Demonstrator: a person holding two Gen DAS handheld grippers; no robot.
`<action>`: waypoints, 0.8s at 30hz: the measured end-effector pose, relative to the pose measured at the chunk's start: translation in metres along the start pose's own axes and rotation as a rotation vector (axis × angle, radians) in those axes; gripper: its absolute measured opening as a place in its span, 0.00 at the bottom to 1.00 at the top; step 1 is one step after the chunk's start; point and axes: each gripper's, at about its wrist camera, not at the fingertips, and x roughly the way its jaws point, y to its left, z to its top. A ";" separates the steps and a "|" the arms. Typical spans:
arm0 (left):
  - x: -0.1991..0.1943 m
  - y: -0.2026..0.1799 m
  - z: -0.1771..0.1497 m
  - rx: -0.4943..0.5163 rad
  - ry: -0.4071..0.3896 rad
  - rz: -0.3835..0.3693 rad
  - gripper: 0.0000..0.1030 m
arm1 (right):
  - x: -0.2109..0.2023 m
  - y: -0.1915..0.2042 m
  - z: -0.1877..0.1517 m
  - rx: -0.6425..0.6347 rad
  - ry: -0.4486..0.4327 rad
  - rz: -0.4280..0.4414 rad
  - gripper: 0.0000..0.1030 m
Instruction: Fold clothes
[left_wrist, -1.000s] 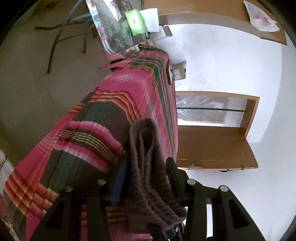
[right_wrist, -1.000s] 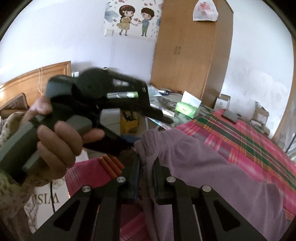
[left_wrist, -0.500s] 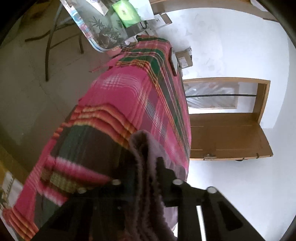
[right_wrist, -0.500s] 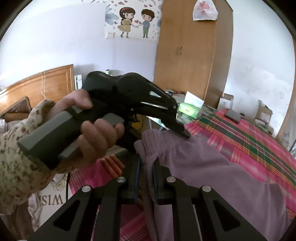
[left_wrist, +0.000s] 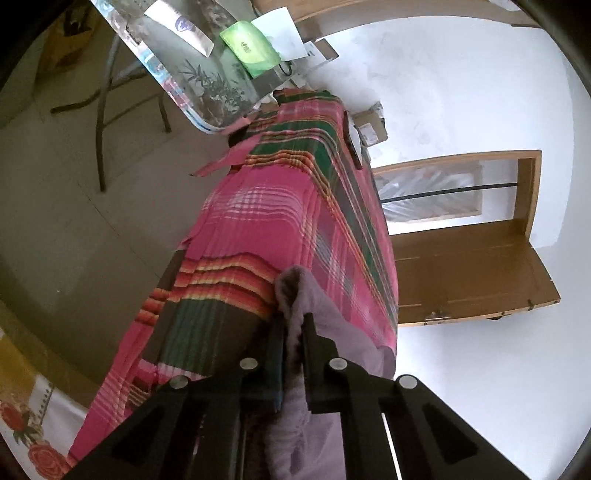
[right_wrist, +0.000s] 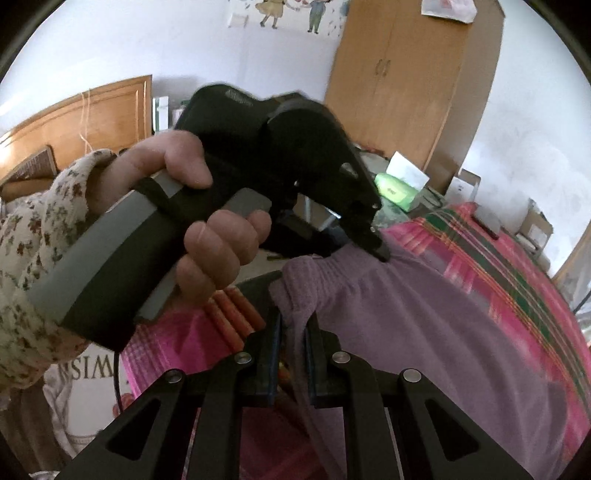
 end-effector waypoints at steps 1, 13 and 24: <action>-0.001 0.002 -0.001 -0.003 -0.002 -0.004 0.08 | 0.001 0.000 0.000 0.001 0.004 0.000 0.12; 0.003 -0.002 0.000 0.002 -0.008 0.020 0.08 | 0.003 -0.003 -0.004 0.021 0.021 0.018 0.12; -0.006 -0.040 -0.007 0.082 -0.049 0.101 0.08 | -0.019 -0.009 -0.006 0.071 -0.060 0.008 0.11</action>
